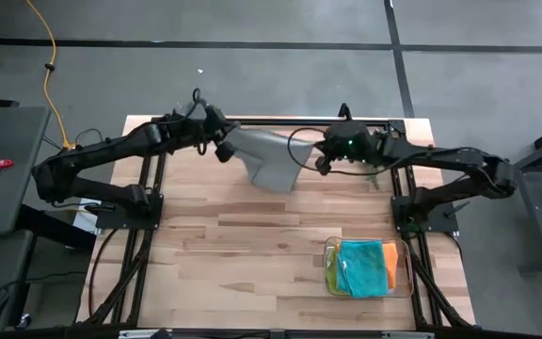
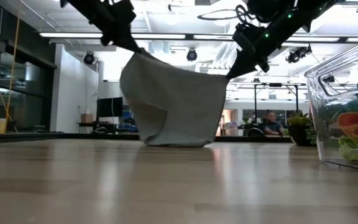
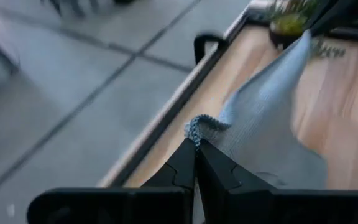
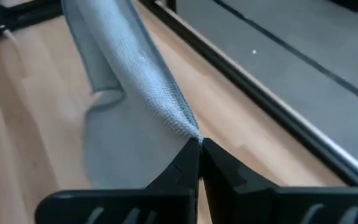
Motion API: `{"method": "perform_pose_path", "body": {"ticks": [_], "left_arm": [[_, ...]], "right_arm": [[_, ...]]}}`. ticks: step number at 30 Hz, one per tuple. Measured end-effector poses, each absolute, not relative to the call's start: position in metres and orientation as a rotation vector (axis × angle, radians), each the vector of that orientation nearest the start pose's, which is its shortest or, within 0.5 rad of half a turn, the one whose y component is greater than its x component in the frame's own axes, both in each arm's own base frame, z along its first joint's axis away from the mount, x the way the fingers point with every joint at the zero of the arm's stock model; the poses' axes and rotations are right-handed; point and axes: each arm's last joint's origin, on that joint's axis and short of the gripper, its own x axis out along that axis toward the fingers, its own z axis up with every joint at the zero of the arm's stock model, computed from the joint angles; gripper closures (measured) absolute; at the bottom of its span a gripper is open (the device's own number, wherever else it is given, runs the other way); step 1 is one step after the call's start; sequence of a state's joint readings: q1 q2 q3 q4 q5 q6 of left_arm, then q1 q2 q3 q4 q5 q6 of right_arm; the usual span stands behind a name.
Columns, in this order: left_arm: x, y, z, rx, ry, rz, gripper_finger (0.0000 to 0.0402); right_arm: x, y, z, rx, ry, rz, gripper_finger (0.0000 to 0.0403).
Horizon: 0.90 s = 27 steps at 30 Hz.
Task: Fold microfiber towels
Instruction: Fold the gray microfiber cloth
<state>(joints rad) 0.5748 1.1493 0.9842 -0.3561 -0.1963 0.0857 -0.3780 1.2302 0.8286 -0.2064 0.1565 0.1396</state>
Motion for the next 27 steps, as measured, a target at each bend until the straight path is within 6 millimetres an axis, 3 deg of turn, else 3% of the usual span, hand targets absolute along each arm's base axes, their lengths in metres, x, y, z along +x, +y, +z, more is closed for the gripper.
{"method": "perform_pose_path", "body": {"ticks": [6, 14, 21, 27], "left_arm": [[0.21, 0.157, 0.319, 0.115, 0.481, 0.653, 0.0402], [0.206, 0.151, 0.325, 0.133, 0.46, 0.582, 0.0402], [0.206, 0.135, 0.302, 0.095, 0.655, 0.487, 0.0402], [0.212, 0.111, 0.267, -0.036, 0.732, 0.415, 0.0402]], "right_arm": [[0.236, -0.11, 0.283, 0.118, 0.595, -0.566, 0.0403], [0.237, -0.108, 0.326, 0.059, 0.608, -0.546, 0.0403], [0.237, -0.095, 0.327, 0.076, 0.683, -0.5, 0.0403], [0.241, -0.067, 0.318, 0.132, 0.767, -0.404, 0.0403]]}}
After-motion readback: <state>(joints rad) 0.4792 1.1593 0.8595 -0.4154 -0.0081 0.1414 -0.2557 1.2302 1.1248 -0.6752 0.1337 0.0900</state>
